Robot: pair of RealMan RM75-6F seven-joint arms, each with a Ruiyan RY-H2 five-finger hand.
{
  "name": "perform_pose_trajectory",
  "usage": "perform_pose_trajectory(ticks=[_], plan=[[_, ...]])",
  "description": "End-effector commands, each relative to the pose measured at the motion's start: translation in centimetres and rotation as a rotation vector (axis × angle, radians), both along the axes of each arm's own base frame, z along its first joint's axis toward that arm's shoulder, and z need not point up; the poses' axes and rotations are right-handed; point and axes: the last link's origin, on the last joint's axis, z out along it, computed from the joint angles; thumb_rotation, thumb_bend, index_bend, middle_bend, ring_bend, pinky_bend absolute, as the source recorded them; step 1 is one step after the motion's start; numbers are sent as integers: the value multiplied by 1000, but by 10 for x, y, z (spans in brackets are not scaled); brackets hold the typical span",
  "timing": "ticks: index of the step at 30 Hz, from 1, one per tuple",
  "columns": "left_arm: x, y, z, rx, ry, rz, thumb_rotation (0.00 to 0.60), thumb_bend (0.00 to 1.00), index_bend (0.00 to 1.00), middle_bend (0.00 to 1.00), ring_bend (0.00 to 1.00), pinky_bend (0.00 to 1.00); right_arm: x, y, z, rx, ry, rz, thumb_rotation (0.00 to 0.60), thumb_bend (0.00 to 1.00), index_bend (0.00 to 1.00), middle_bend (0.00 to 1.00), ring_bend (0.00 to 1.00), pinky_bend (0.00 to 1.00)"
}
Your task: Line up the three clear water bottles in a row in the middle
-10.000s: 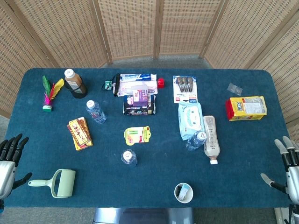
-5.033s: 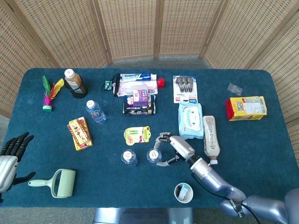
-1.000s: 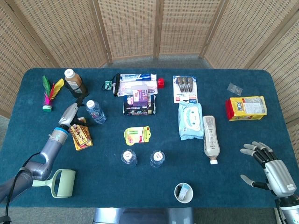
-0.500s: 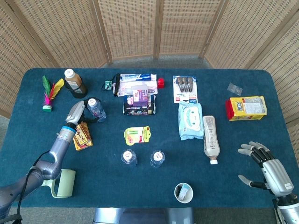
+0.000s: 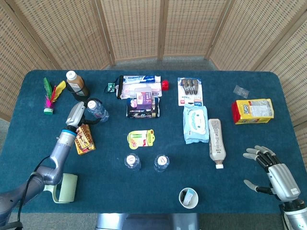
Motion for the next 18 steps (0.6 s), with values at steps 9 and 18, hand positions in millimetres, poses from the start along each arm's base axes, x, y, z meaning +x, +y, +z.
perform_pose_trajectory(ticks=[9,18], plan=[[17,-41,17,-135,-44,-185,600,272,345,421,300,439,1,-7,-9,-2,29,-10,600,226,258,217,133,94],[33,-69,20,-264,-71,-276,600,269,345,421,299,439,0,-8,-9,-11,33,-22,600,226,258,218,133,93]])
